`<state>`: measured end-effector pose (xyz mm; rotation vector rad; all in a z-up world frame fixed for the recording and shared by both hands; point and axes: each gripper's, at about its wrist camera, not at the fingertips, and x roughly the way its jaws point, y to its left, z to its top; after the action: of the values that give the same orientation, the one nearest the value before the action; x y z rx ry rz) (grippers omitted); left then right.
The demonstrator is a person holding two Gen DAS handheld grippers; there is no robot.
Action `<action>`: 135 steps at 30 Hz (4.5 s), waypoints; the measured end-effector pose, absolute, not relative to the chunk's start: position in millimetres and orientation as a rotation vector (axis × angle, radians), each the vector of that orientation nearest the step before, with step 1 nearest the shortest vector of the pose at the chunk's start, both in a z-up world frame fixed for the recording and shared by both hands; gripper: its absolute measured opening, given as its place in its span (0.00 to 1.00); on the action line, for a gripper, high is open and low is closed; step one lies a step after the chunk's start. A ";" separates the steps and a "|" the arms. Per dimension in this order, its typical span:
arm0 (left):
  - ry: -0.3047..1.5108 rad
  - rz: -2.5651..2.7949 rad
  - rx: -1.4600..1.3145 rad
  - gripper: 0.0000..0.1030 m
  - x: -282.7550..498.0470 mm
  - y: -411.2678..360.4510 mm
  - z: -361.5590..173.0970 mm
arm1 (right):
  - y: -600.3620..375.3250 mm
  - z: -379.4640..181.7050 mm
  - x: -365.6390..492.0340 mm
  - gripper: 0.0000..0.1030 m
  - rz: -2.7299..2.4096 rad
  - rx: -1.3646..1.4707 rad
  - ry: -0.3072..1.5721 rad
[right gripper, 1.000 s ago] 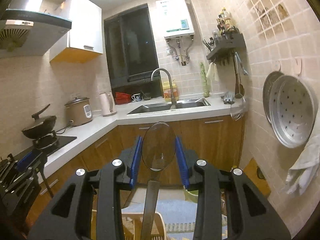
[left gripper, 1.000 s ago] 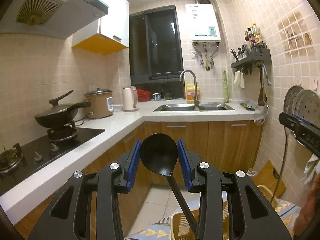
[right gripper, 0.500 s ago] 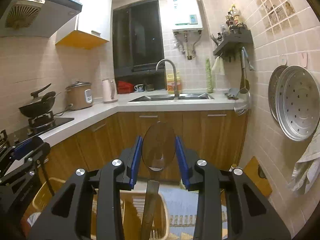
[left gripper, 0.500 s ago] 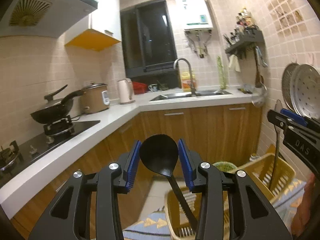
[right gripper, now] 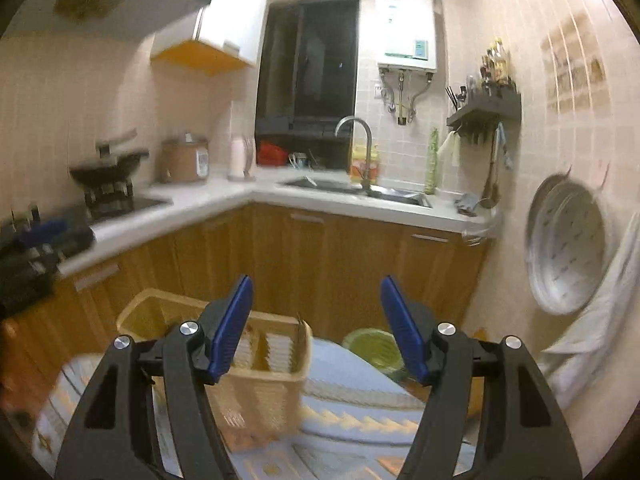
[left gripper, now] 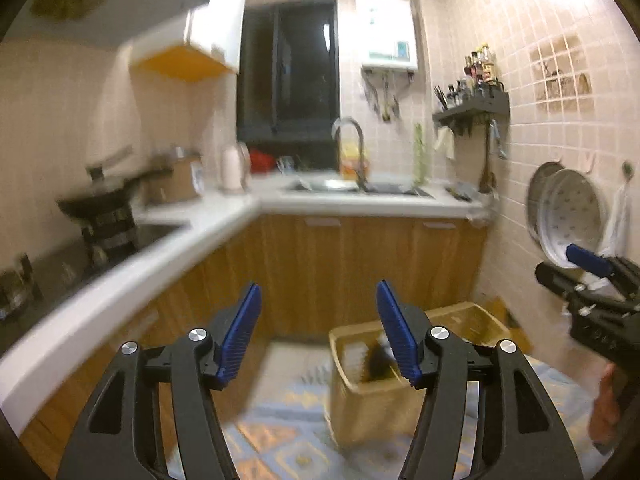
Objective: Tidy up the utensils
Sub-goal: 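Carry both spoons over the beige basket and open both tools to drop them, then grasp a wooden chopstick with the left tool while the right tool grasps a clear spoon, then lift the chopstick and spoon into the beige basket and open both tools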
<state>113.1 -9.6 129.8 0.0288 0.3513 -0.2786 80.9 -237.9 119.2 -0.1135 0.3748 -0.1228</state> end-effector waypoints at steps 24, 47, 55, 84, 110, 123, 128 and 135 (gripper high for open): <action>1.134 -0.469 0.209 0.47 63.4 -1.4 -43.9 | -233.4 -43.8 67.2 0.48 0.134 -0.072 1.264; 1.112 -0.424 0.414 0.10 54.4 -27.4 -58.7 | -191.8 -63.2 55.8 0.35 0.172 -0.181 1.275; 1.138 -0.433 0.322 0.07 66.1 -13.7 -57.4 | -196.9 -56.3 65.8 0.30 0.162 -0.189 1.267; 1.277 -0.488 0.568 0.10 101.3 -57.7 -60.4 | -238.8 -60.6 112.4 0.29 0.171 -0.161 1.302; 0.828 -0.530 0.081 0.04 67.2 -14.8 56.9 | -212.4 43.7 17.0 0.28 0.287 -0.186 0.852; 0.610 -0.537 -0.007 0.04 73.3 -17.8 122.3 | -229.3 98.2 24.6 0.27 0.314 -0.021 0.643; 0.507 -0.526 -0.073 0.04 104.8 -31.8 148.5 | -236.5 142.0 35.1 0.27 0.279 0.040 0.517; 0.348 -0.518 -0.121 0.04 132.6 -57.6 181.7 | -236.0 174.9 61.8 0.27 0.159 0.035 0.407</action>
<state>132.6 -57.6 181.7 -0.1212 0.3483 -0.5179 61.8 -236.0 174.9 0.0352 0.4069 0.1591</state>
